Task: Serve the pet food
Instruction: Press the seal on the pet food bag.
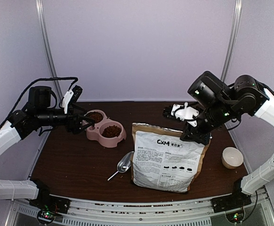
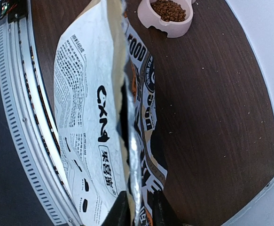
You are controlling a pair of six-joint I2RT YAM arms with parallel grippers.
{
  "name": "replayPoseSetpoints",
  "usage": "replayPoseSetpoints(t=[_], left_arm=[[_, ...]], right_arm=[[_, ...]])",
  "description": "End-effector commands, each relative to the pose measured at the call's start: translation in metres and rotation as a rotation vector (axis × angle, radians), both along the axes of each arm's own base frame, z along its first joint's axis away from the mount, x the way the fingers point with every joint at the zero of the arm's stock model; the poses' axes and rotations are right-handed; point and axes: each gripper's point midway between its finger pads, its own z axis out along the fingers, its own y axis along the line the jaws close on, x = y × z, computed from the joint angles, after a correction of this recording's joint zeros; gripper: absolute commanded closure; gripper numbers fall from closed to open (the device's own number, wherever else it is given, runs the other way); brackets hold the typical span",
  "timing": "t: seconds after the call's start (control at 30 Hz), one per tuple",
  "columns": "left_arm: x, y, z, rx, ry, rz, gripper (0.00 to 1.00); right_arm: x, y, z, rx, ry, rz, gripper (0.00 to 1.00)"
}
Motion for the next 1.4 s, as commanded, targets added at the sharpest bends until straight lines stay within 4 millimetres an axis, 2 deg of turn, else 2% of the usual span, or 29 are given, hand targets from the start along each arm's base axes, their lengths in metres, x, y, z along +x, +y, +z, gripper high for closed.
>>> replayPoseSetpoints(t=[0.0,0.1,0.33,0.4,0.5,0.57,0.6,0.77,0.8,0.87,0.93,0.97,1.03,1.07,1.27,1.33,1.37], left_arm=[[0.000,0.000,0.013,-0.018,-0.051,-0.011,0.15],[0.000,0.000,0.013,-0.017,-0.051,-0.012,0.16],[-0.001,0.000,0.014,-0.018,-0.052,-0.011,0.16],[-0.001,0.000,0.014,-0.019,-0.053,-0.013,0.15],[-0.001,0.000,0.015,-0.019,-0.055,-0.012,0.16],[-0.001,0.000,0.014,-0.018,-0.055,-0.011,0.15],[-0.001,0.001,0.015,-0.020,-0.057,-0.011,0.15],[-0.001,0.000,0.015,-0.020,-0.055,-0.014,0.15],[-0.001,0.000,0.015,-0.020,-0.055,-0.013,0.15],[-0.002,0.000,0.015,-0.020,-0.055,-0.014,0.16],[-0.002,0.000,0.015,-0.021,-0.056,-0.013,0.15],[-0.002,0.000,0.016,-0.021,-0.058,-0.013,0.15],[-0.002,0.001,0.016,-0.021,-0.058,-0.013,0.16],[-0.002,0.000,0.016,-0.021,-0.058,-0.014,0.16],[-0.003,0.000,0.016,-0.022,-0.058,-0.016,0.15],[-0.003,0.000,0.016,-0.023,-0.058,-0.016,0.15],[-0.002,0.001,0.016,-0.023,-0.059,-0.015,0.15]], right_arm=[[0.002,-0.027,0.004,-0.037,-0.041,-0.061,0.84],[0.000,-0.029,0.002,-0.035,-0.036,-0.061,1.00],[-0.002,-0.032,0.001,-0.033,-0.028,-0.066,1.00],[-0.003,-0.037,0.001,-0.042,-0.029,-0.078,0.85],[-0.005,-0.044,-0.001,-0.053,-0.029,-0.091,0.82],[-0.006,-0.049,-0.003,-0.057,-0.030,-0.100,0.90],[-0.007,-0.050,-0.003,-0.055,-0.030,-0.104,0.98],[-0.009,-0.056,-0.002,-0.042,-0.034,-0.117,1.00],[-0.008,-0.057,-0.001,-0.045,-0.036,-0.122,1.00],[-0.008,-0.061,-0.001,-0.052,-0.040,-0.136,0.79],[-0.009,-0.065,-0.002,-0.056,-0.040,-0.144,0.74],[-0.010,-0.066,-0.002,-0.057,-0.039,-0.147,0.76],[-0.011,-0.069,-0.002,-0.055,-0.038,-0.154,0.87],[-0.012,-0.070,-0.003,-0.055,-0.037,-0.156,0.98],[-0.014,-0.075,-0.001,-0.044,-0.037,-0.167,1.00],[-0.014,-0.076,0.001,-0.037,-0.039,-0.172,0.77],[-0.014,-0.076,0.001,-0.033,-0.039,-0.175,0.72]])
